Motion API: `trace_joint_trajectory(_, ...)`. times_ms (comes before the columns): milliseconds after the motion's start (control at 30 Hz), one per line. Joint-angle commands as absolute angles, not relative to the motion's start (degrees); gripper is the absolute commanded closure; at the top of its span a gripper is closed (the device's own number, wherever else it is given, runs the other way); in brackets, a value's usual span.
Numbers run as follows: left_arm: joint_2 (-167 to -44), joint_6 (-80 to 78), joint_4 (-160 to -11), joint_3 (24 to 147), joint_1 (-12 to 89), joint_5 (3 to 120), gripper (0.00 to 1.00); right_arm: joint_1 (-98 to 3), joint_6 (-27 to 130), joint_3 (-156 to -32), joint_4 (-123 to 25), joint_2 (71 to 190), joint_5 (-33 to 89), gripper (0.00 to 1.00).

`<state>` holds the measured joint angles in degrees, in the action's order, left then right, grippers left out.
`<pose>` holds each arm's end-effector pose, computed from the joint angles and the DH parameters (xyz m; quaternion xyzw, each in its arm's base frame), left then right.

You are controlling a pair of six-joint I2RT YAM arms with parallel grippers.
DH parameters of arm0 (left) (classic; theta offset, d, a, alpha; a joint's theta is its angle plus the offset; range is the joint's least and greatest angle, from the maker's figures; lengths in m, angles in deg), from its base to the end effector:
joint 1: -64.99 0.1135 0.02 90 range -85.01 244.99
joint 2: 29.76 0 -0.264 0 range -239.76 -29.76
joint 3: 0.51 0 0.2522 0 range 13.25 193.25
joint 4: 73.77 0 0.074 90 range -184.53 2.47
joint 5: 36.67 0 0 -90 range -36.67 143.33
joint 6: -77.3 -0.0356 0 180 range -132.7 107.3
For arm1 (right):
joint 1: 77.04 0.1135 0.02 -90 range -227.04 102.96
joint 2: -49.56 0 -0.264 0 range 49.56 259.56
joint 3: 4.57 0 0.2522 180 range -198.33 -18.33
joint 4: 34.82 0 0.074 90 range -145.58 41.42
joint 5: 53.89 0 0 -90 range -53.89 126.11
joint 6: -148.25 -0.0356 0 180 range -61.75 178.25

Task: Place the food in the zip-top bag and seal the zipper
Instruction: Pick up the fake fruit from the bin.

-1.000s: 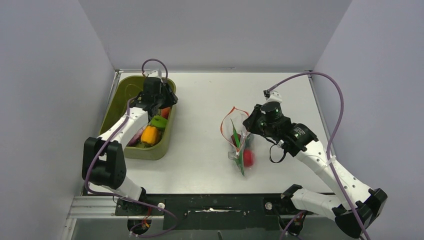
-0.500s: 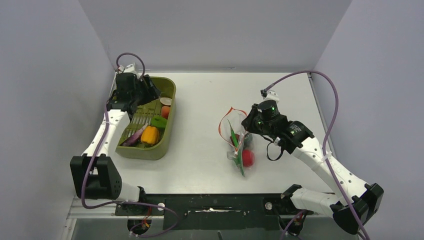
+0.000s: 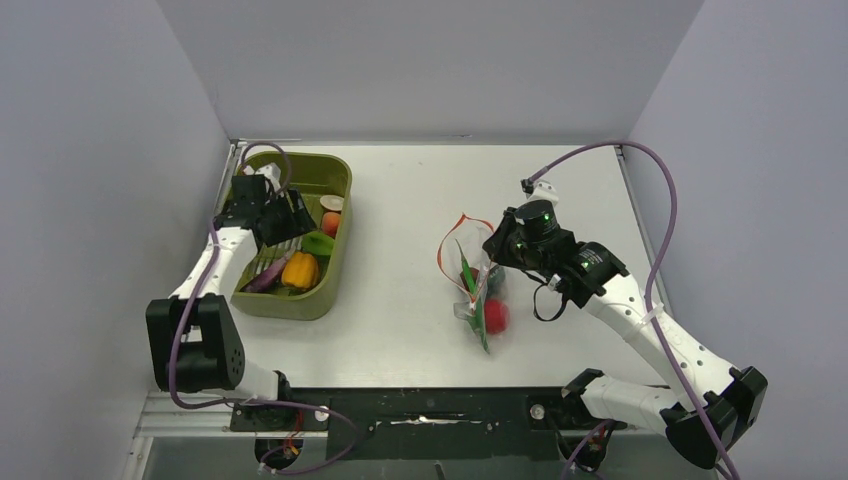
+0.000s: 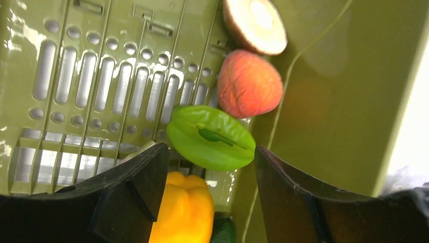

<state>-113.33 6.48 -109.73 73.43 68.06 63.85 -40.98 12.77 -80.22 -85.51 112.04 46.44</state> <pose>0.3153 0.0104 0.2558 -0.1439 0.9113 -0.1368 0.3607 0.1897 0.1303 0.3387 0.1130 0.8870 0.2264 0.3862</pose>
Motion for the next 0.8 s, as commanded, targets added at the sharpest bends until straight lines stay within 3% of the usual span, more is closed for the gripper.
trace_joint_trajectory(0, -114.9, 3.5, -109.8, 73.0, 68.2, 64.5, 0.38, -40.7, 13.5, -82.0, -82.2, 111.8, 46.9, 1.0)
trace_joint_trajectory(267, -120.5, 1.9, -108.8, 73.8, 68.1, 69.7, 0.34, -40.7, 13.8, -81.2, -81.6, 111.5, 46.8, 1.0)
trace_joint_trajectory(567, -125.7, 1.1, -109.6, 75.1, 67.3, 67.8, 0.34, -41.1, 14.4, -81.2, -81.3, 111.3, 46.8, 1.0)
trace_joint_trajectory(767, -126.1, 1.3, -109.9, 75.7, 67.1, 66.3, 0.48, -41.1, 14.4, -80.9, -81.2, 111.0, 46.6, 1.0)
